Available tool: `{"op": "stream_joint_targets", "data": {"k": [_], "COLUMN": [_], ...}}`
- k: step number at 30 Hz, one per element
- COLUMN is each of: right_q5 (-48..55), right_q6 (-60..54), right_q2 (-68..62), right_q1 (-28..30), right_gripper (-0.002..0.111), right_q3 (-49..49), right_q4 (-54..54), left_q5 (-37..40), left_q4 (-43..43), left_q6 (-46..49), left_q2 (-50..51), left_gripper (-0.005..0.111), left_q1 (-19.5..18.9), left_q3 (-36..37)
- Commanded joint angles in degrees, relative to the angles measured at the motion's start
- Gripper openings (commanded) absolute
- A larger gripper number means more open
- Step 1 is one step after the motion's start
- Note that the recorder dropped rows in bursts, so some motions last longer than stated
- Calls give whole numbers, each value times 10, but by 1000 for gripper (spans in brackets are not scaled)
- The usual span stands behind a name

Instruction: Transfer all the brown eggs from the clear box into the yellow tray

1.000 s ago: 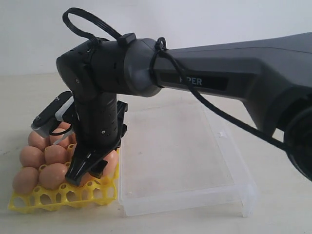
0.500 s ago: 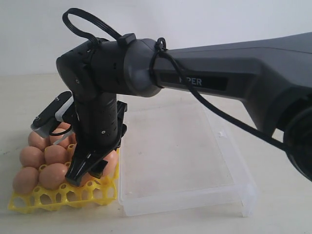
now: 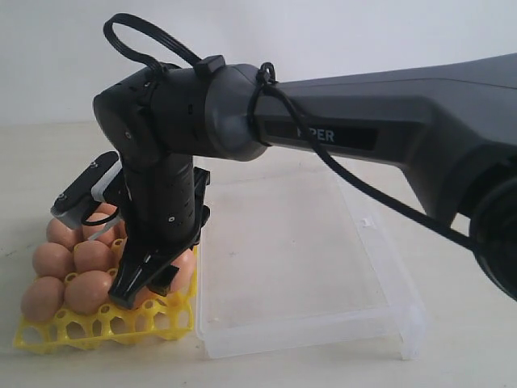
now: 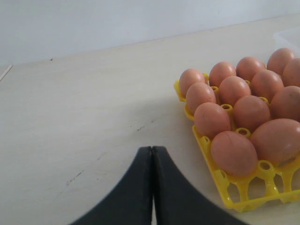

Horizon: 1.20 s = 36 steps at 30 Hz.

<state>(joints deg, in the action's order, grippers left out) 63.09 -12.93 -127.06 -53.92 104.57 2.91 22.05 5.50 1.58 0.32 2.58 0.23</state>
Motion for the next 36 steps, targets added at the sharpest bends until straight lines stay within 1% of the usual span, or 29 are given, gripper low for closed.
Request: {"op": "stream_joint_targets", "data": {"k": [1,6,14,19,27,36], "right_q5": [-3,-3,-3,-3,-10,-32], "right_q6": [-4,-4,-4,26,27,72], "right_q2": [1,5,5,5,16,62], "right_q1": [0,0,0,0,0,0], "right_gripper": [50,57,58,62,62,62], "right_q3": [4,4,4,4,4,5], "right_q4": [1,-26,-35,-14,-8,50], "left_q5": [-4,-4,-4,-4,-4,-4], "left_q4": [-2,-2,-2,-2,-2,-2], "left_q6": [-3,-3,-3,-3,-3,-3], "left_q2": [-3,-3,-3,-3,-3,-3], "left_gripper": [0,0,0,0,0,0], "left_q1": [3,3,3,3,3,3], "left_q3": [-2,-2,-2,-2,-2,-2]}}
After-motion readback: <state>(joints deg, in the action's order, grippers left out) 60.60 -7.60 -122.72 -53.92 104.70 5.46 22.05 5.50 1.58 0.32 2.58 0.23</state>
